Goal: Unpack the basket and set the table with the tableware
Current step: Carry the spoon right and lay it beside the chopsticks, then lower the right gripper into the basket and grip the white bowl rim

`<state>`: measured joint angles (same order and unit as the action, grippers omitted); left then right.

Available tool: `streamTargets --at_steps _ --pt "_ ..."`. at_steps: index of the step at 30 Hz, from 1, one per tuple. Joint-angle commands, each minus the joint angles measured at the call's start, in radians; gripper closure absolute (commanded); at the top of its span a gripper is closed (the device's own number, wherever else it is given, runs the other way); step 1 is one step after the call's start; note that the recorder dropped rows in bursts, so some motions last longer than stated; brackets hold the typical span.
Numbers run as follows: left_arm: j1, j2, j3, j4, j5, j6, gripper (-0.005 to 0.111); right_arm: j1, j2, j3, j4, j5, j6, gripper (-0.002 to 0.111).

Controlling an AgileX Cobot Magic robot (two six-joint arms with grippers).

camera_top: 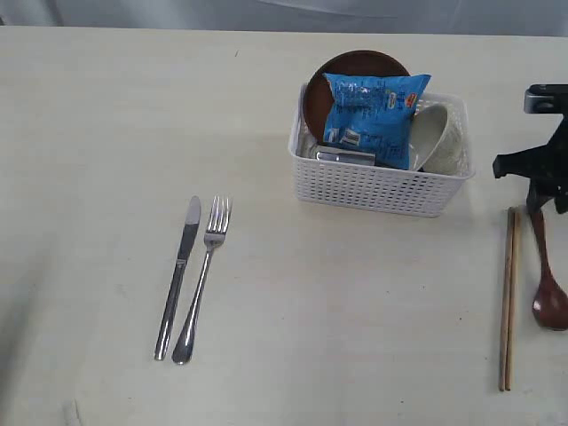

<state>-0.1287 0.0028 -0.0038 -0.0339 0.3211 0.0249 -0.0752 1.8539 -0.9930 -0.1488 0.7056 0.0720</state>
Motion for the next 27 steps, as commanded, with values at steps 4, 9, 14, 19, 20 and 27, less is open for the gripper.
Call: streamTargets --at_steps 4,9,14,19,20,27 --pt "0.003 -0.003 0.004 0.0 -0.002 0.006 0.107 -0.002 -0.028 -0.128 0.107 0.113 -0.058 0.068" --pt "0.003 -0.003 0.004 0.0 -0.002 0.006 0.107 -0.002 -0.14 -0.209 0.604 0.16 -0.4 0.068" --pt "0.003 -0.003 0.004 0.0 -0.002 0.006 0.107 0.126 -0.185 -0.259 0.553 0.195 -0.385 0.059" --pt "0.003 -0.003 0.004 0.0 -0.002 0.006 0.107 0.306 -0.183 -0.295 0.116 0.19 -0.019 0.059" --pt "0.003 -0.003 0.004 0.0 -0.002 0.006 0.107 0.337 -0.179 -0.299 0.048 0.19 0.047 0.059" --pt "0.003 -0.003 0.004 0.0 -0.002 0.006 0.107 0.407 -0.095 -0.353 -0.017 0.246 0.167 0.059"
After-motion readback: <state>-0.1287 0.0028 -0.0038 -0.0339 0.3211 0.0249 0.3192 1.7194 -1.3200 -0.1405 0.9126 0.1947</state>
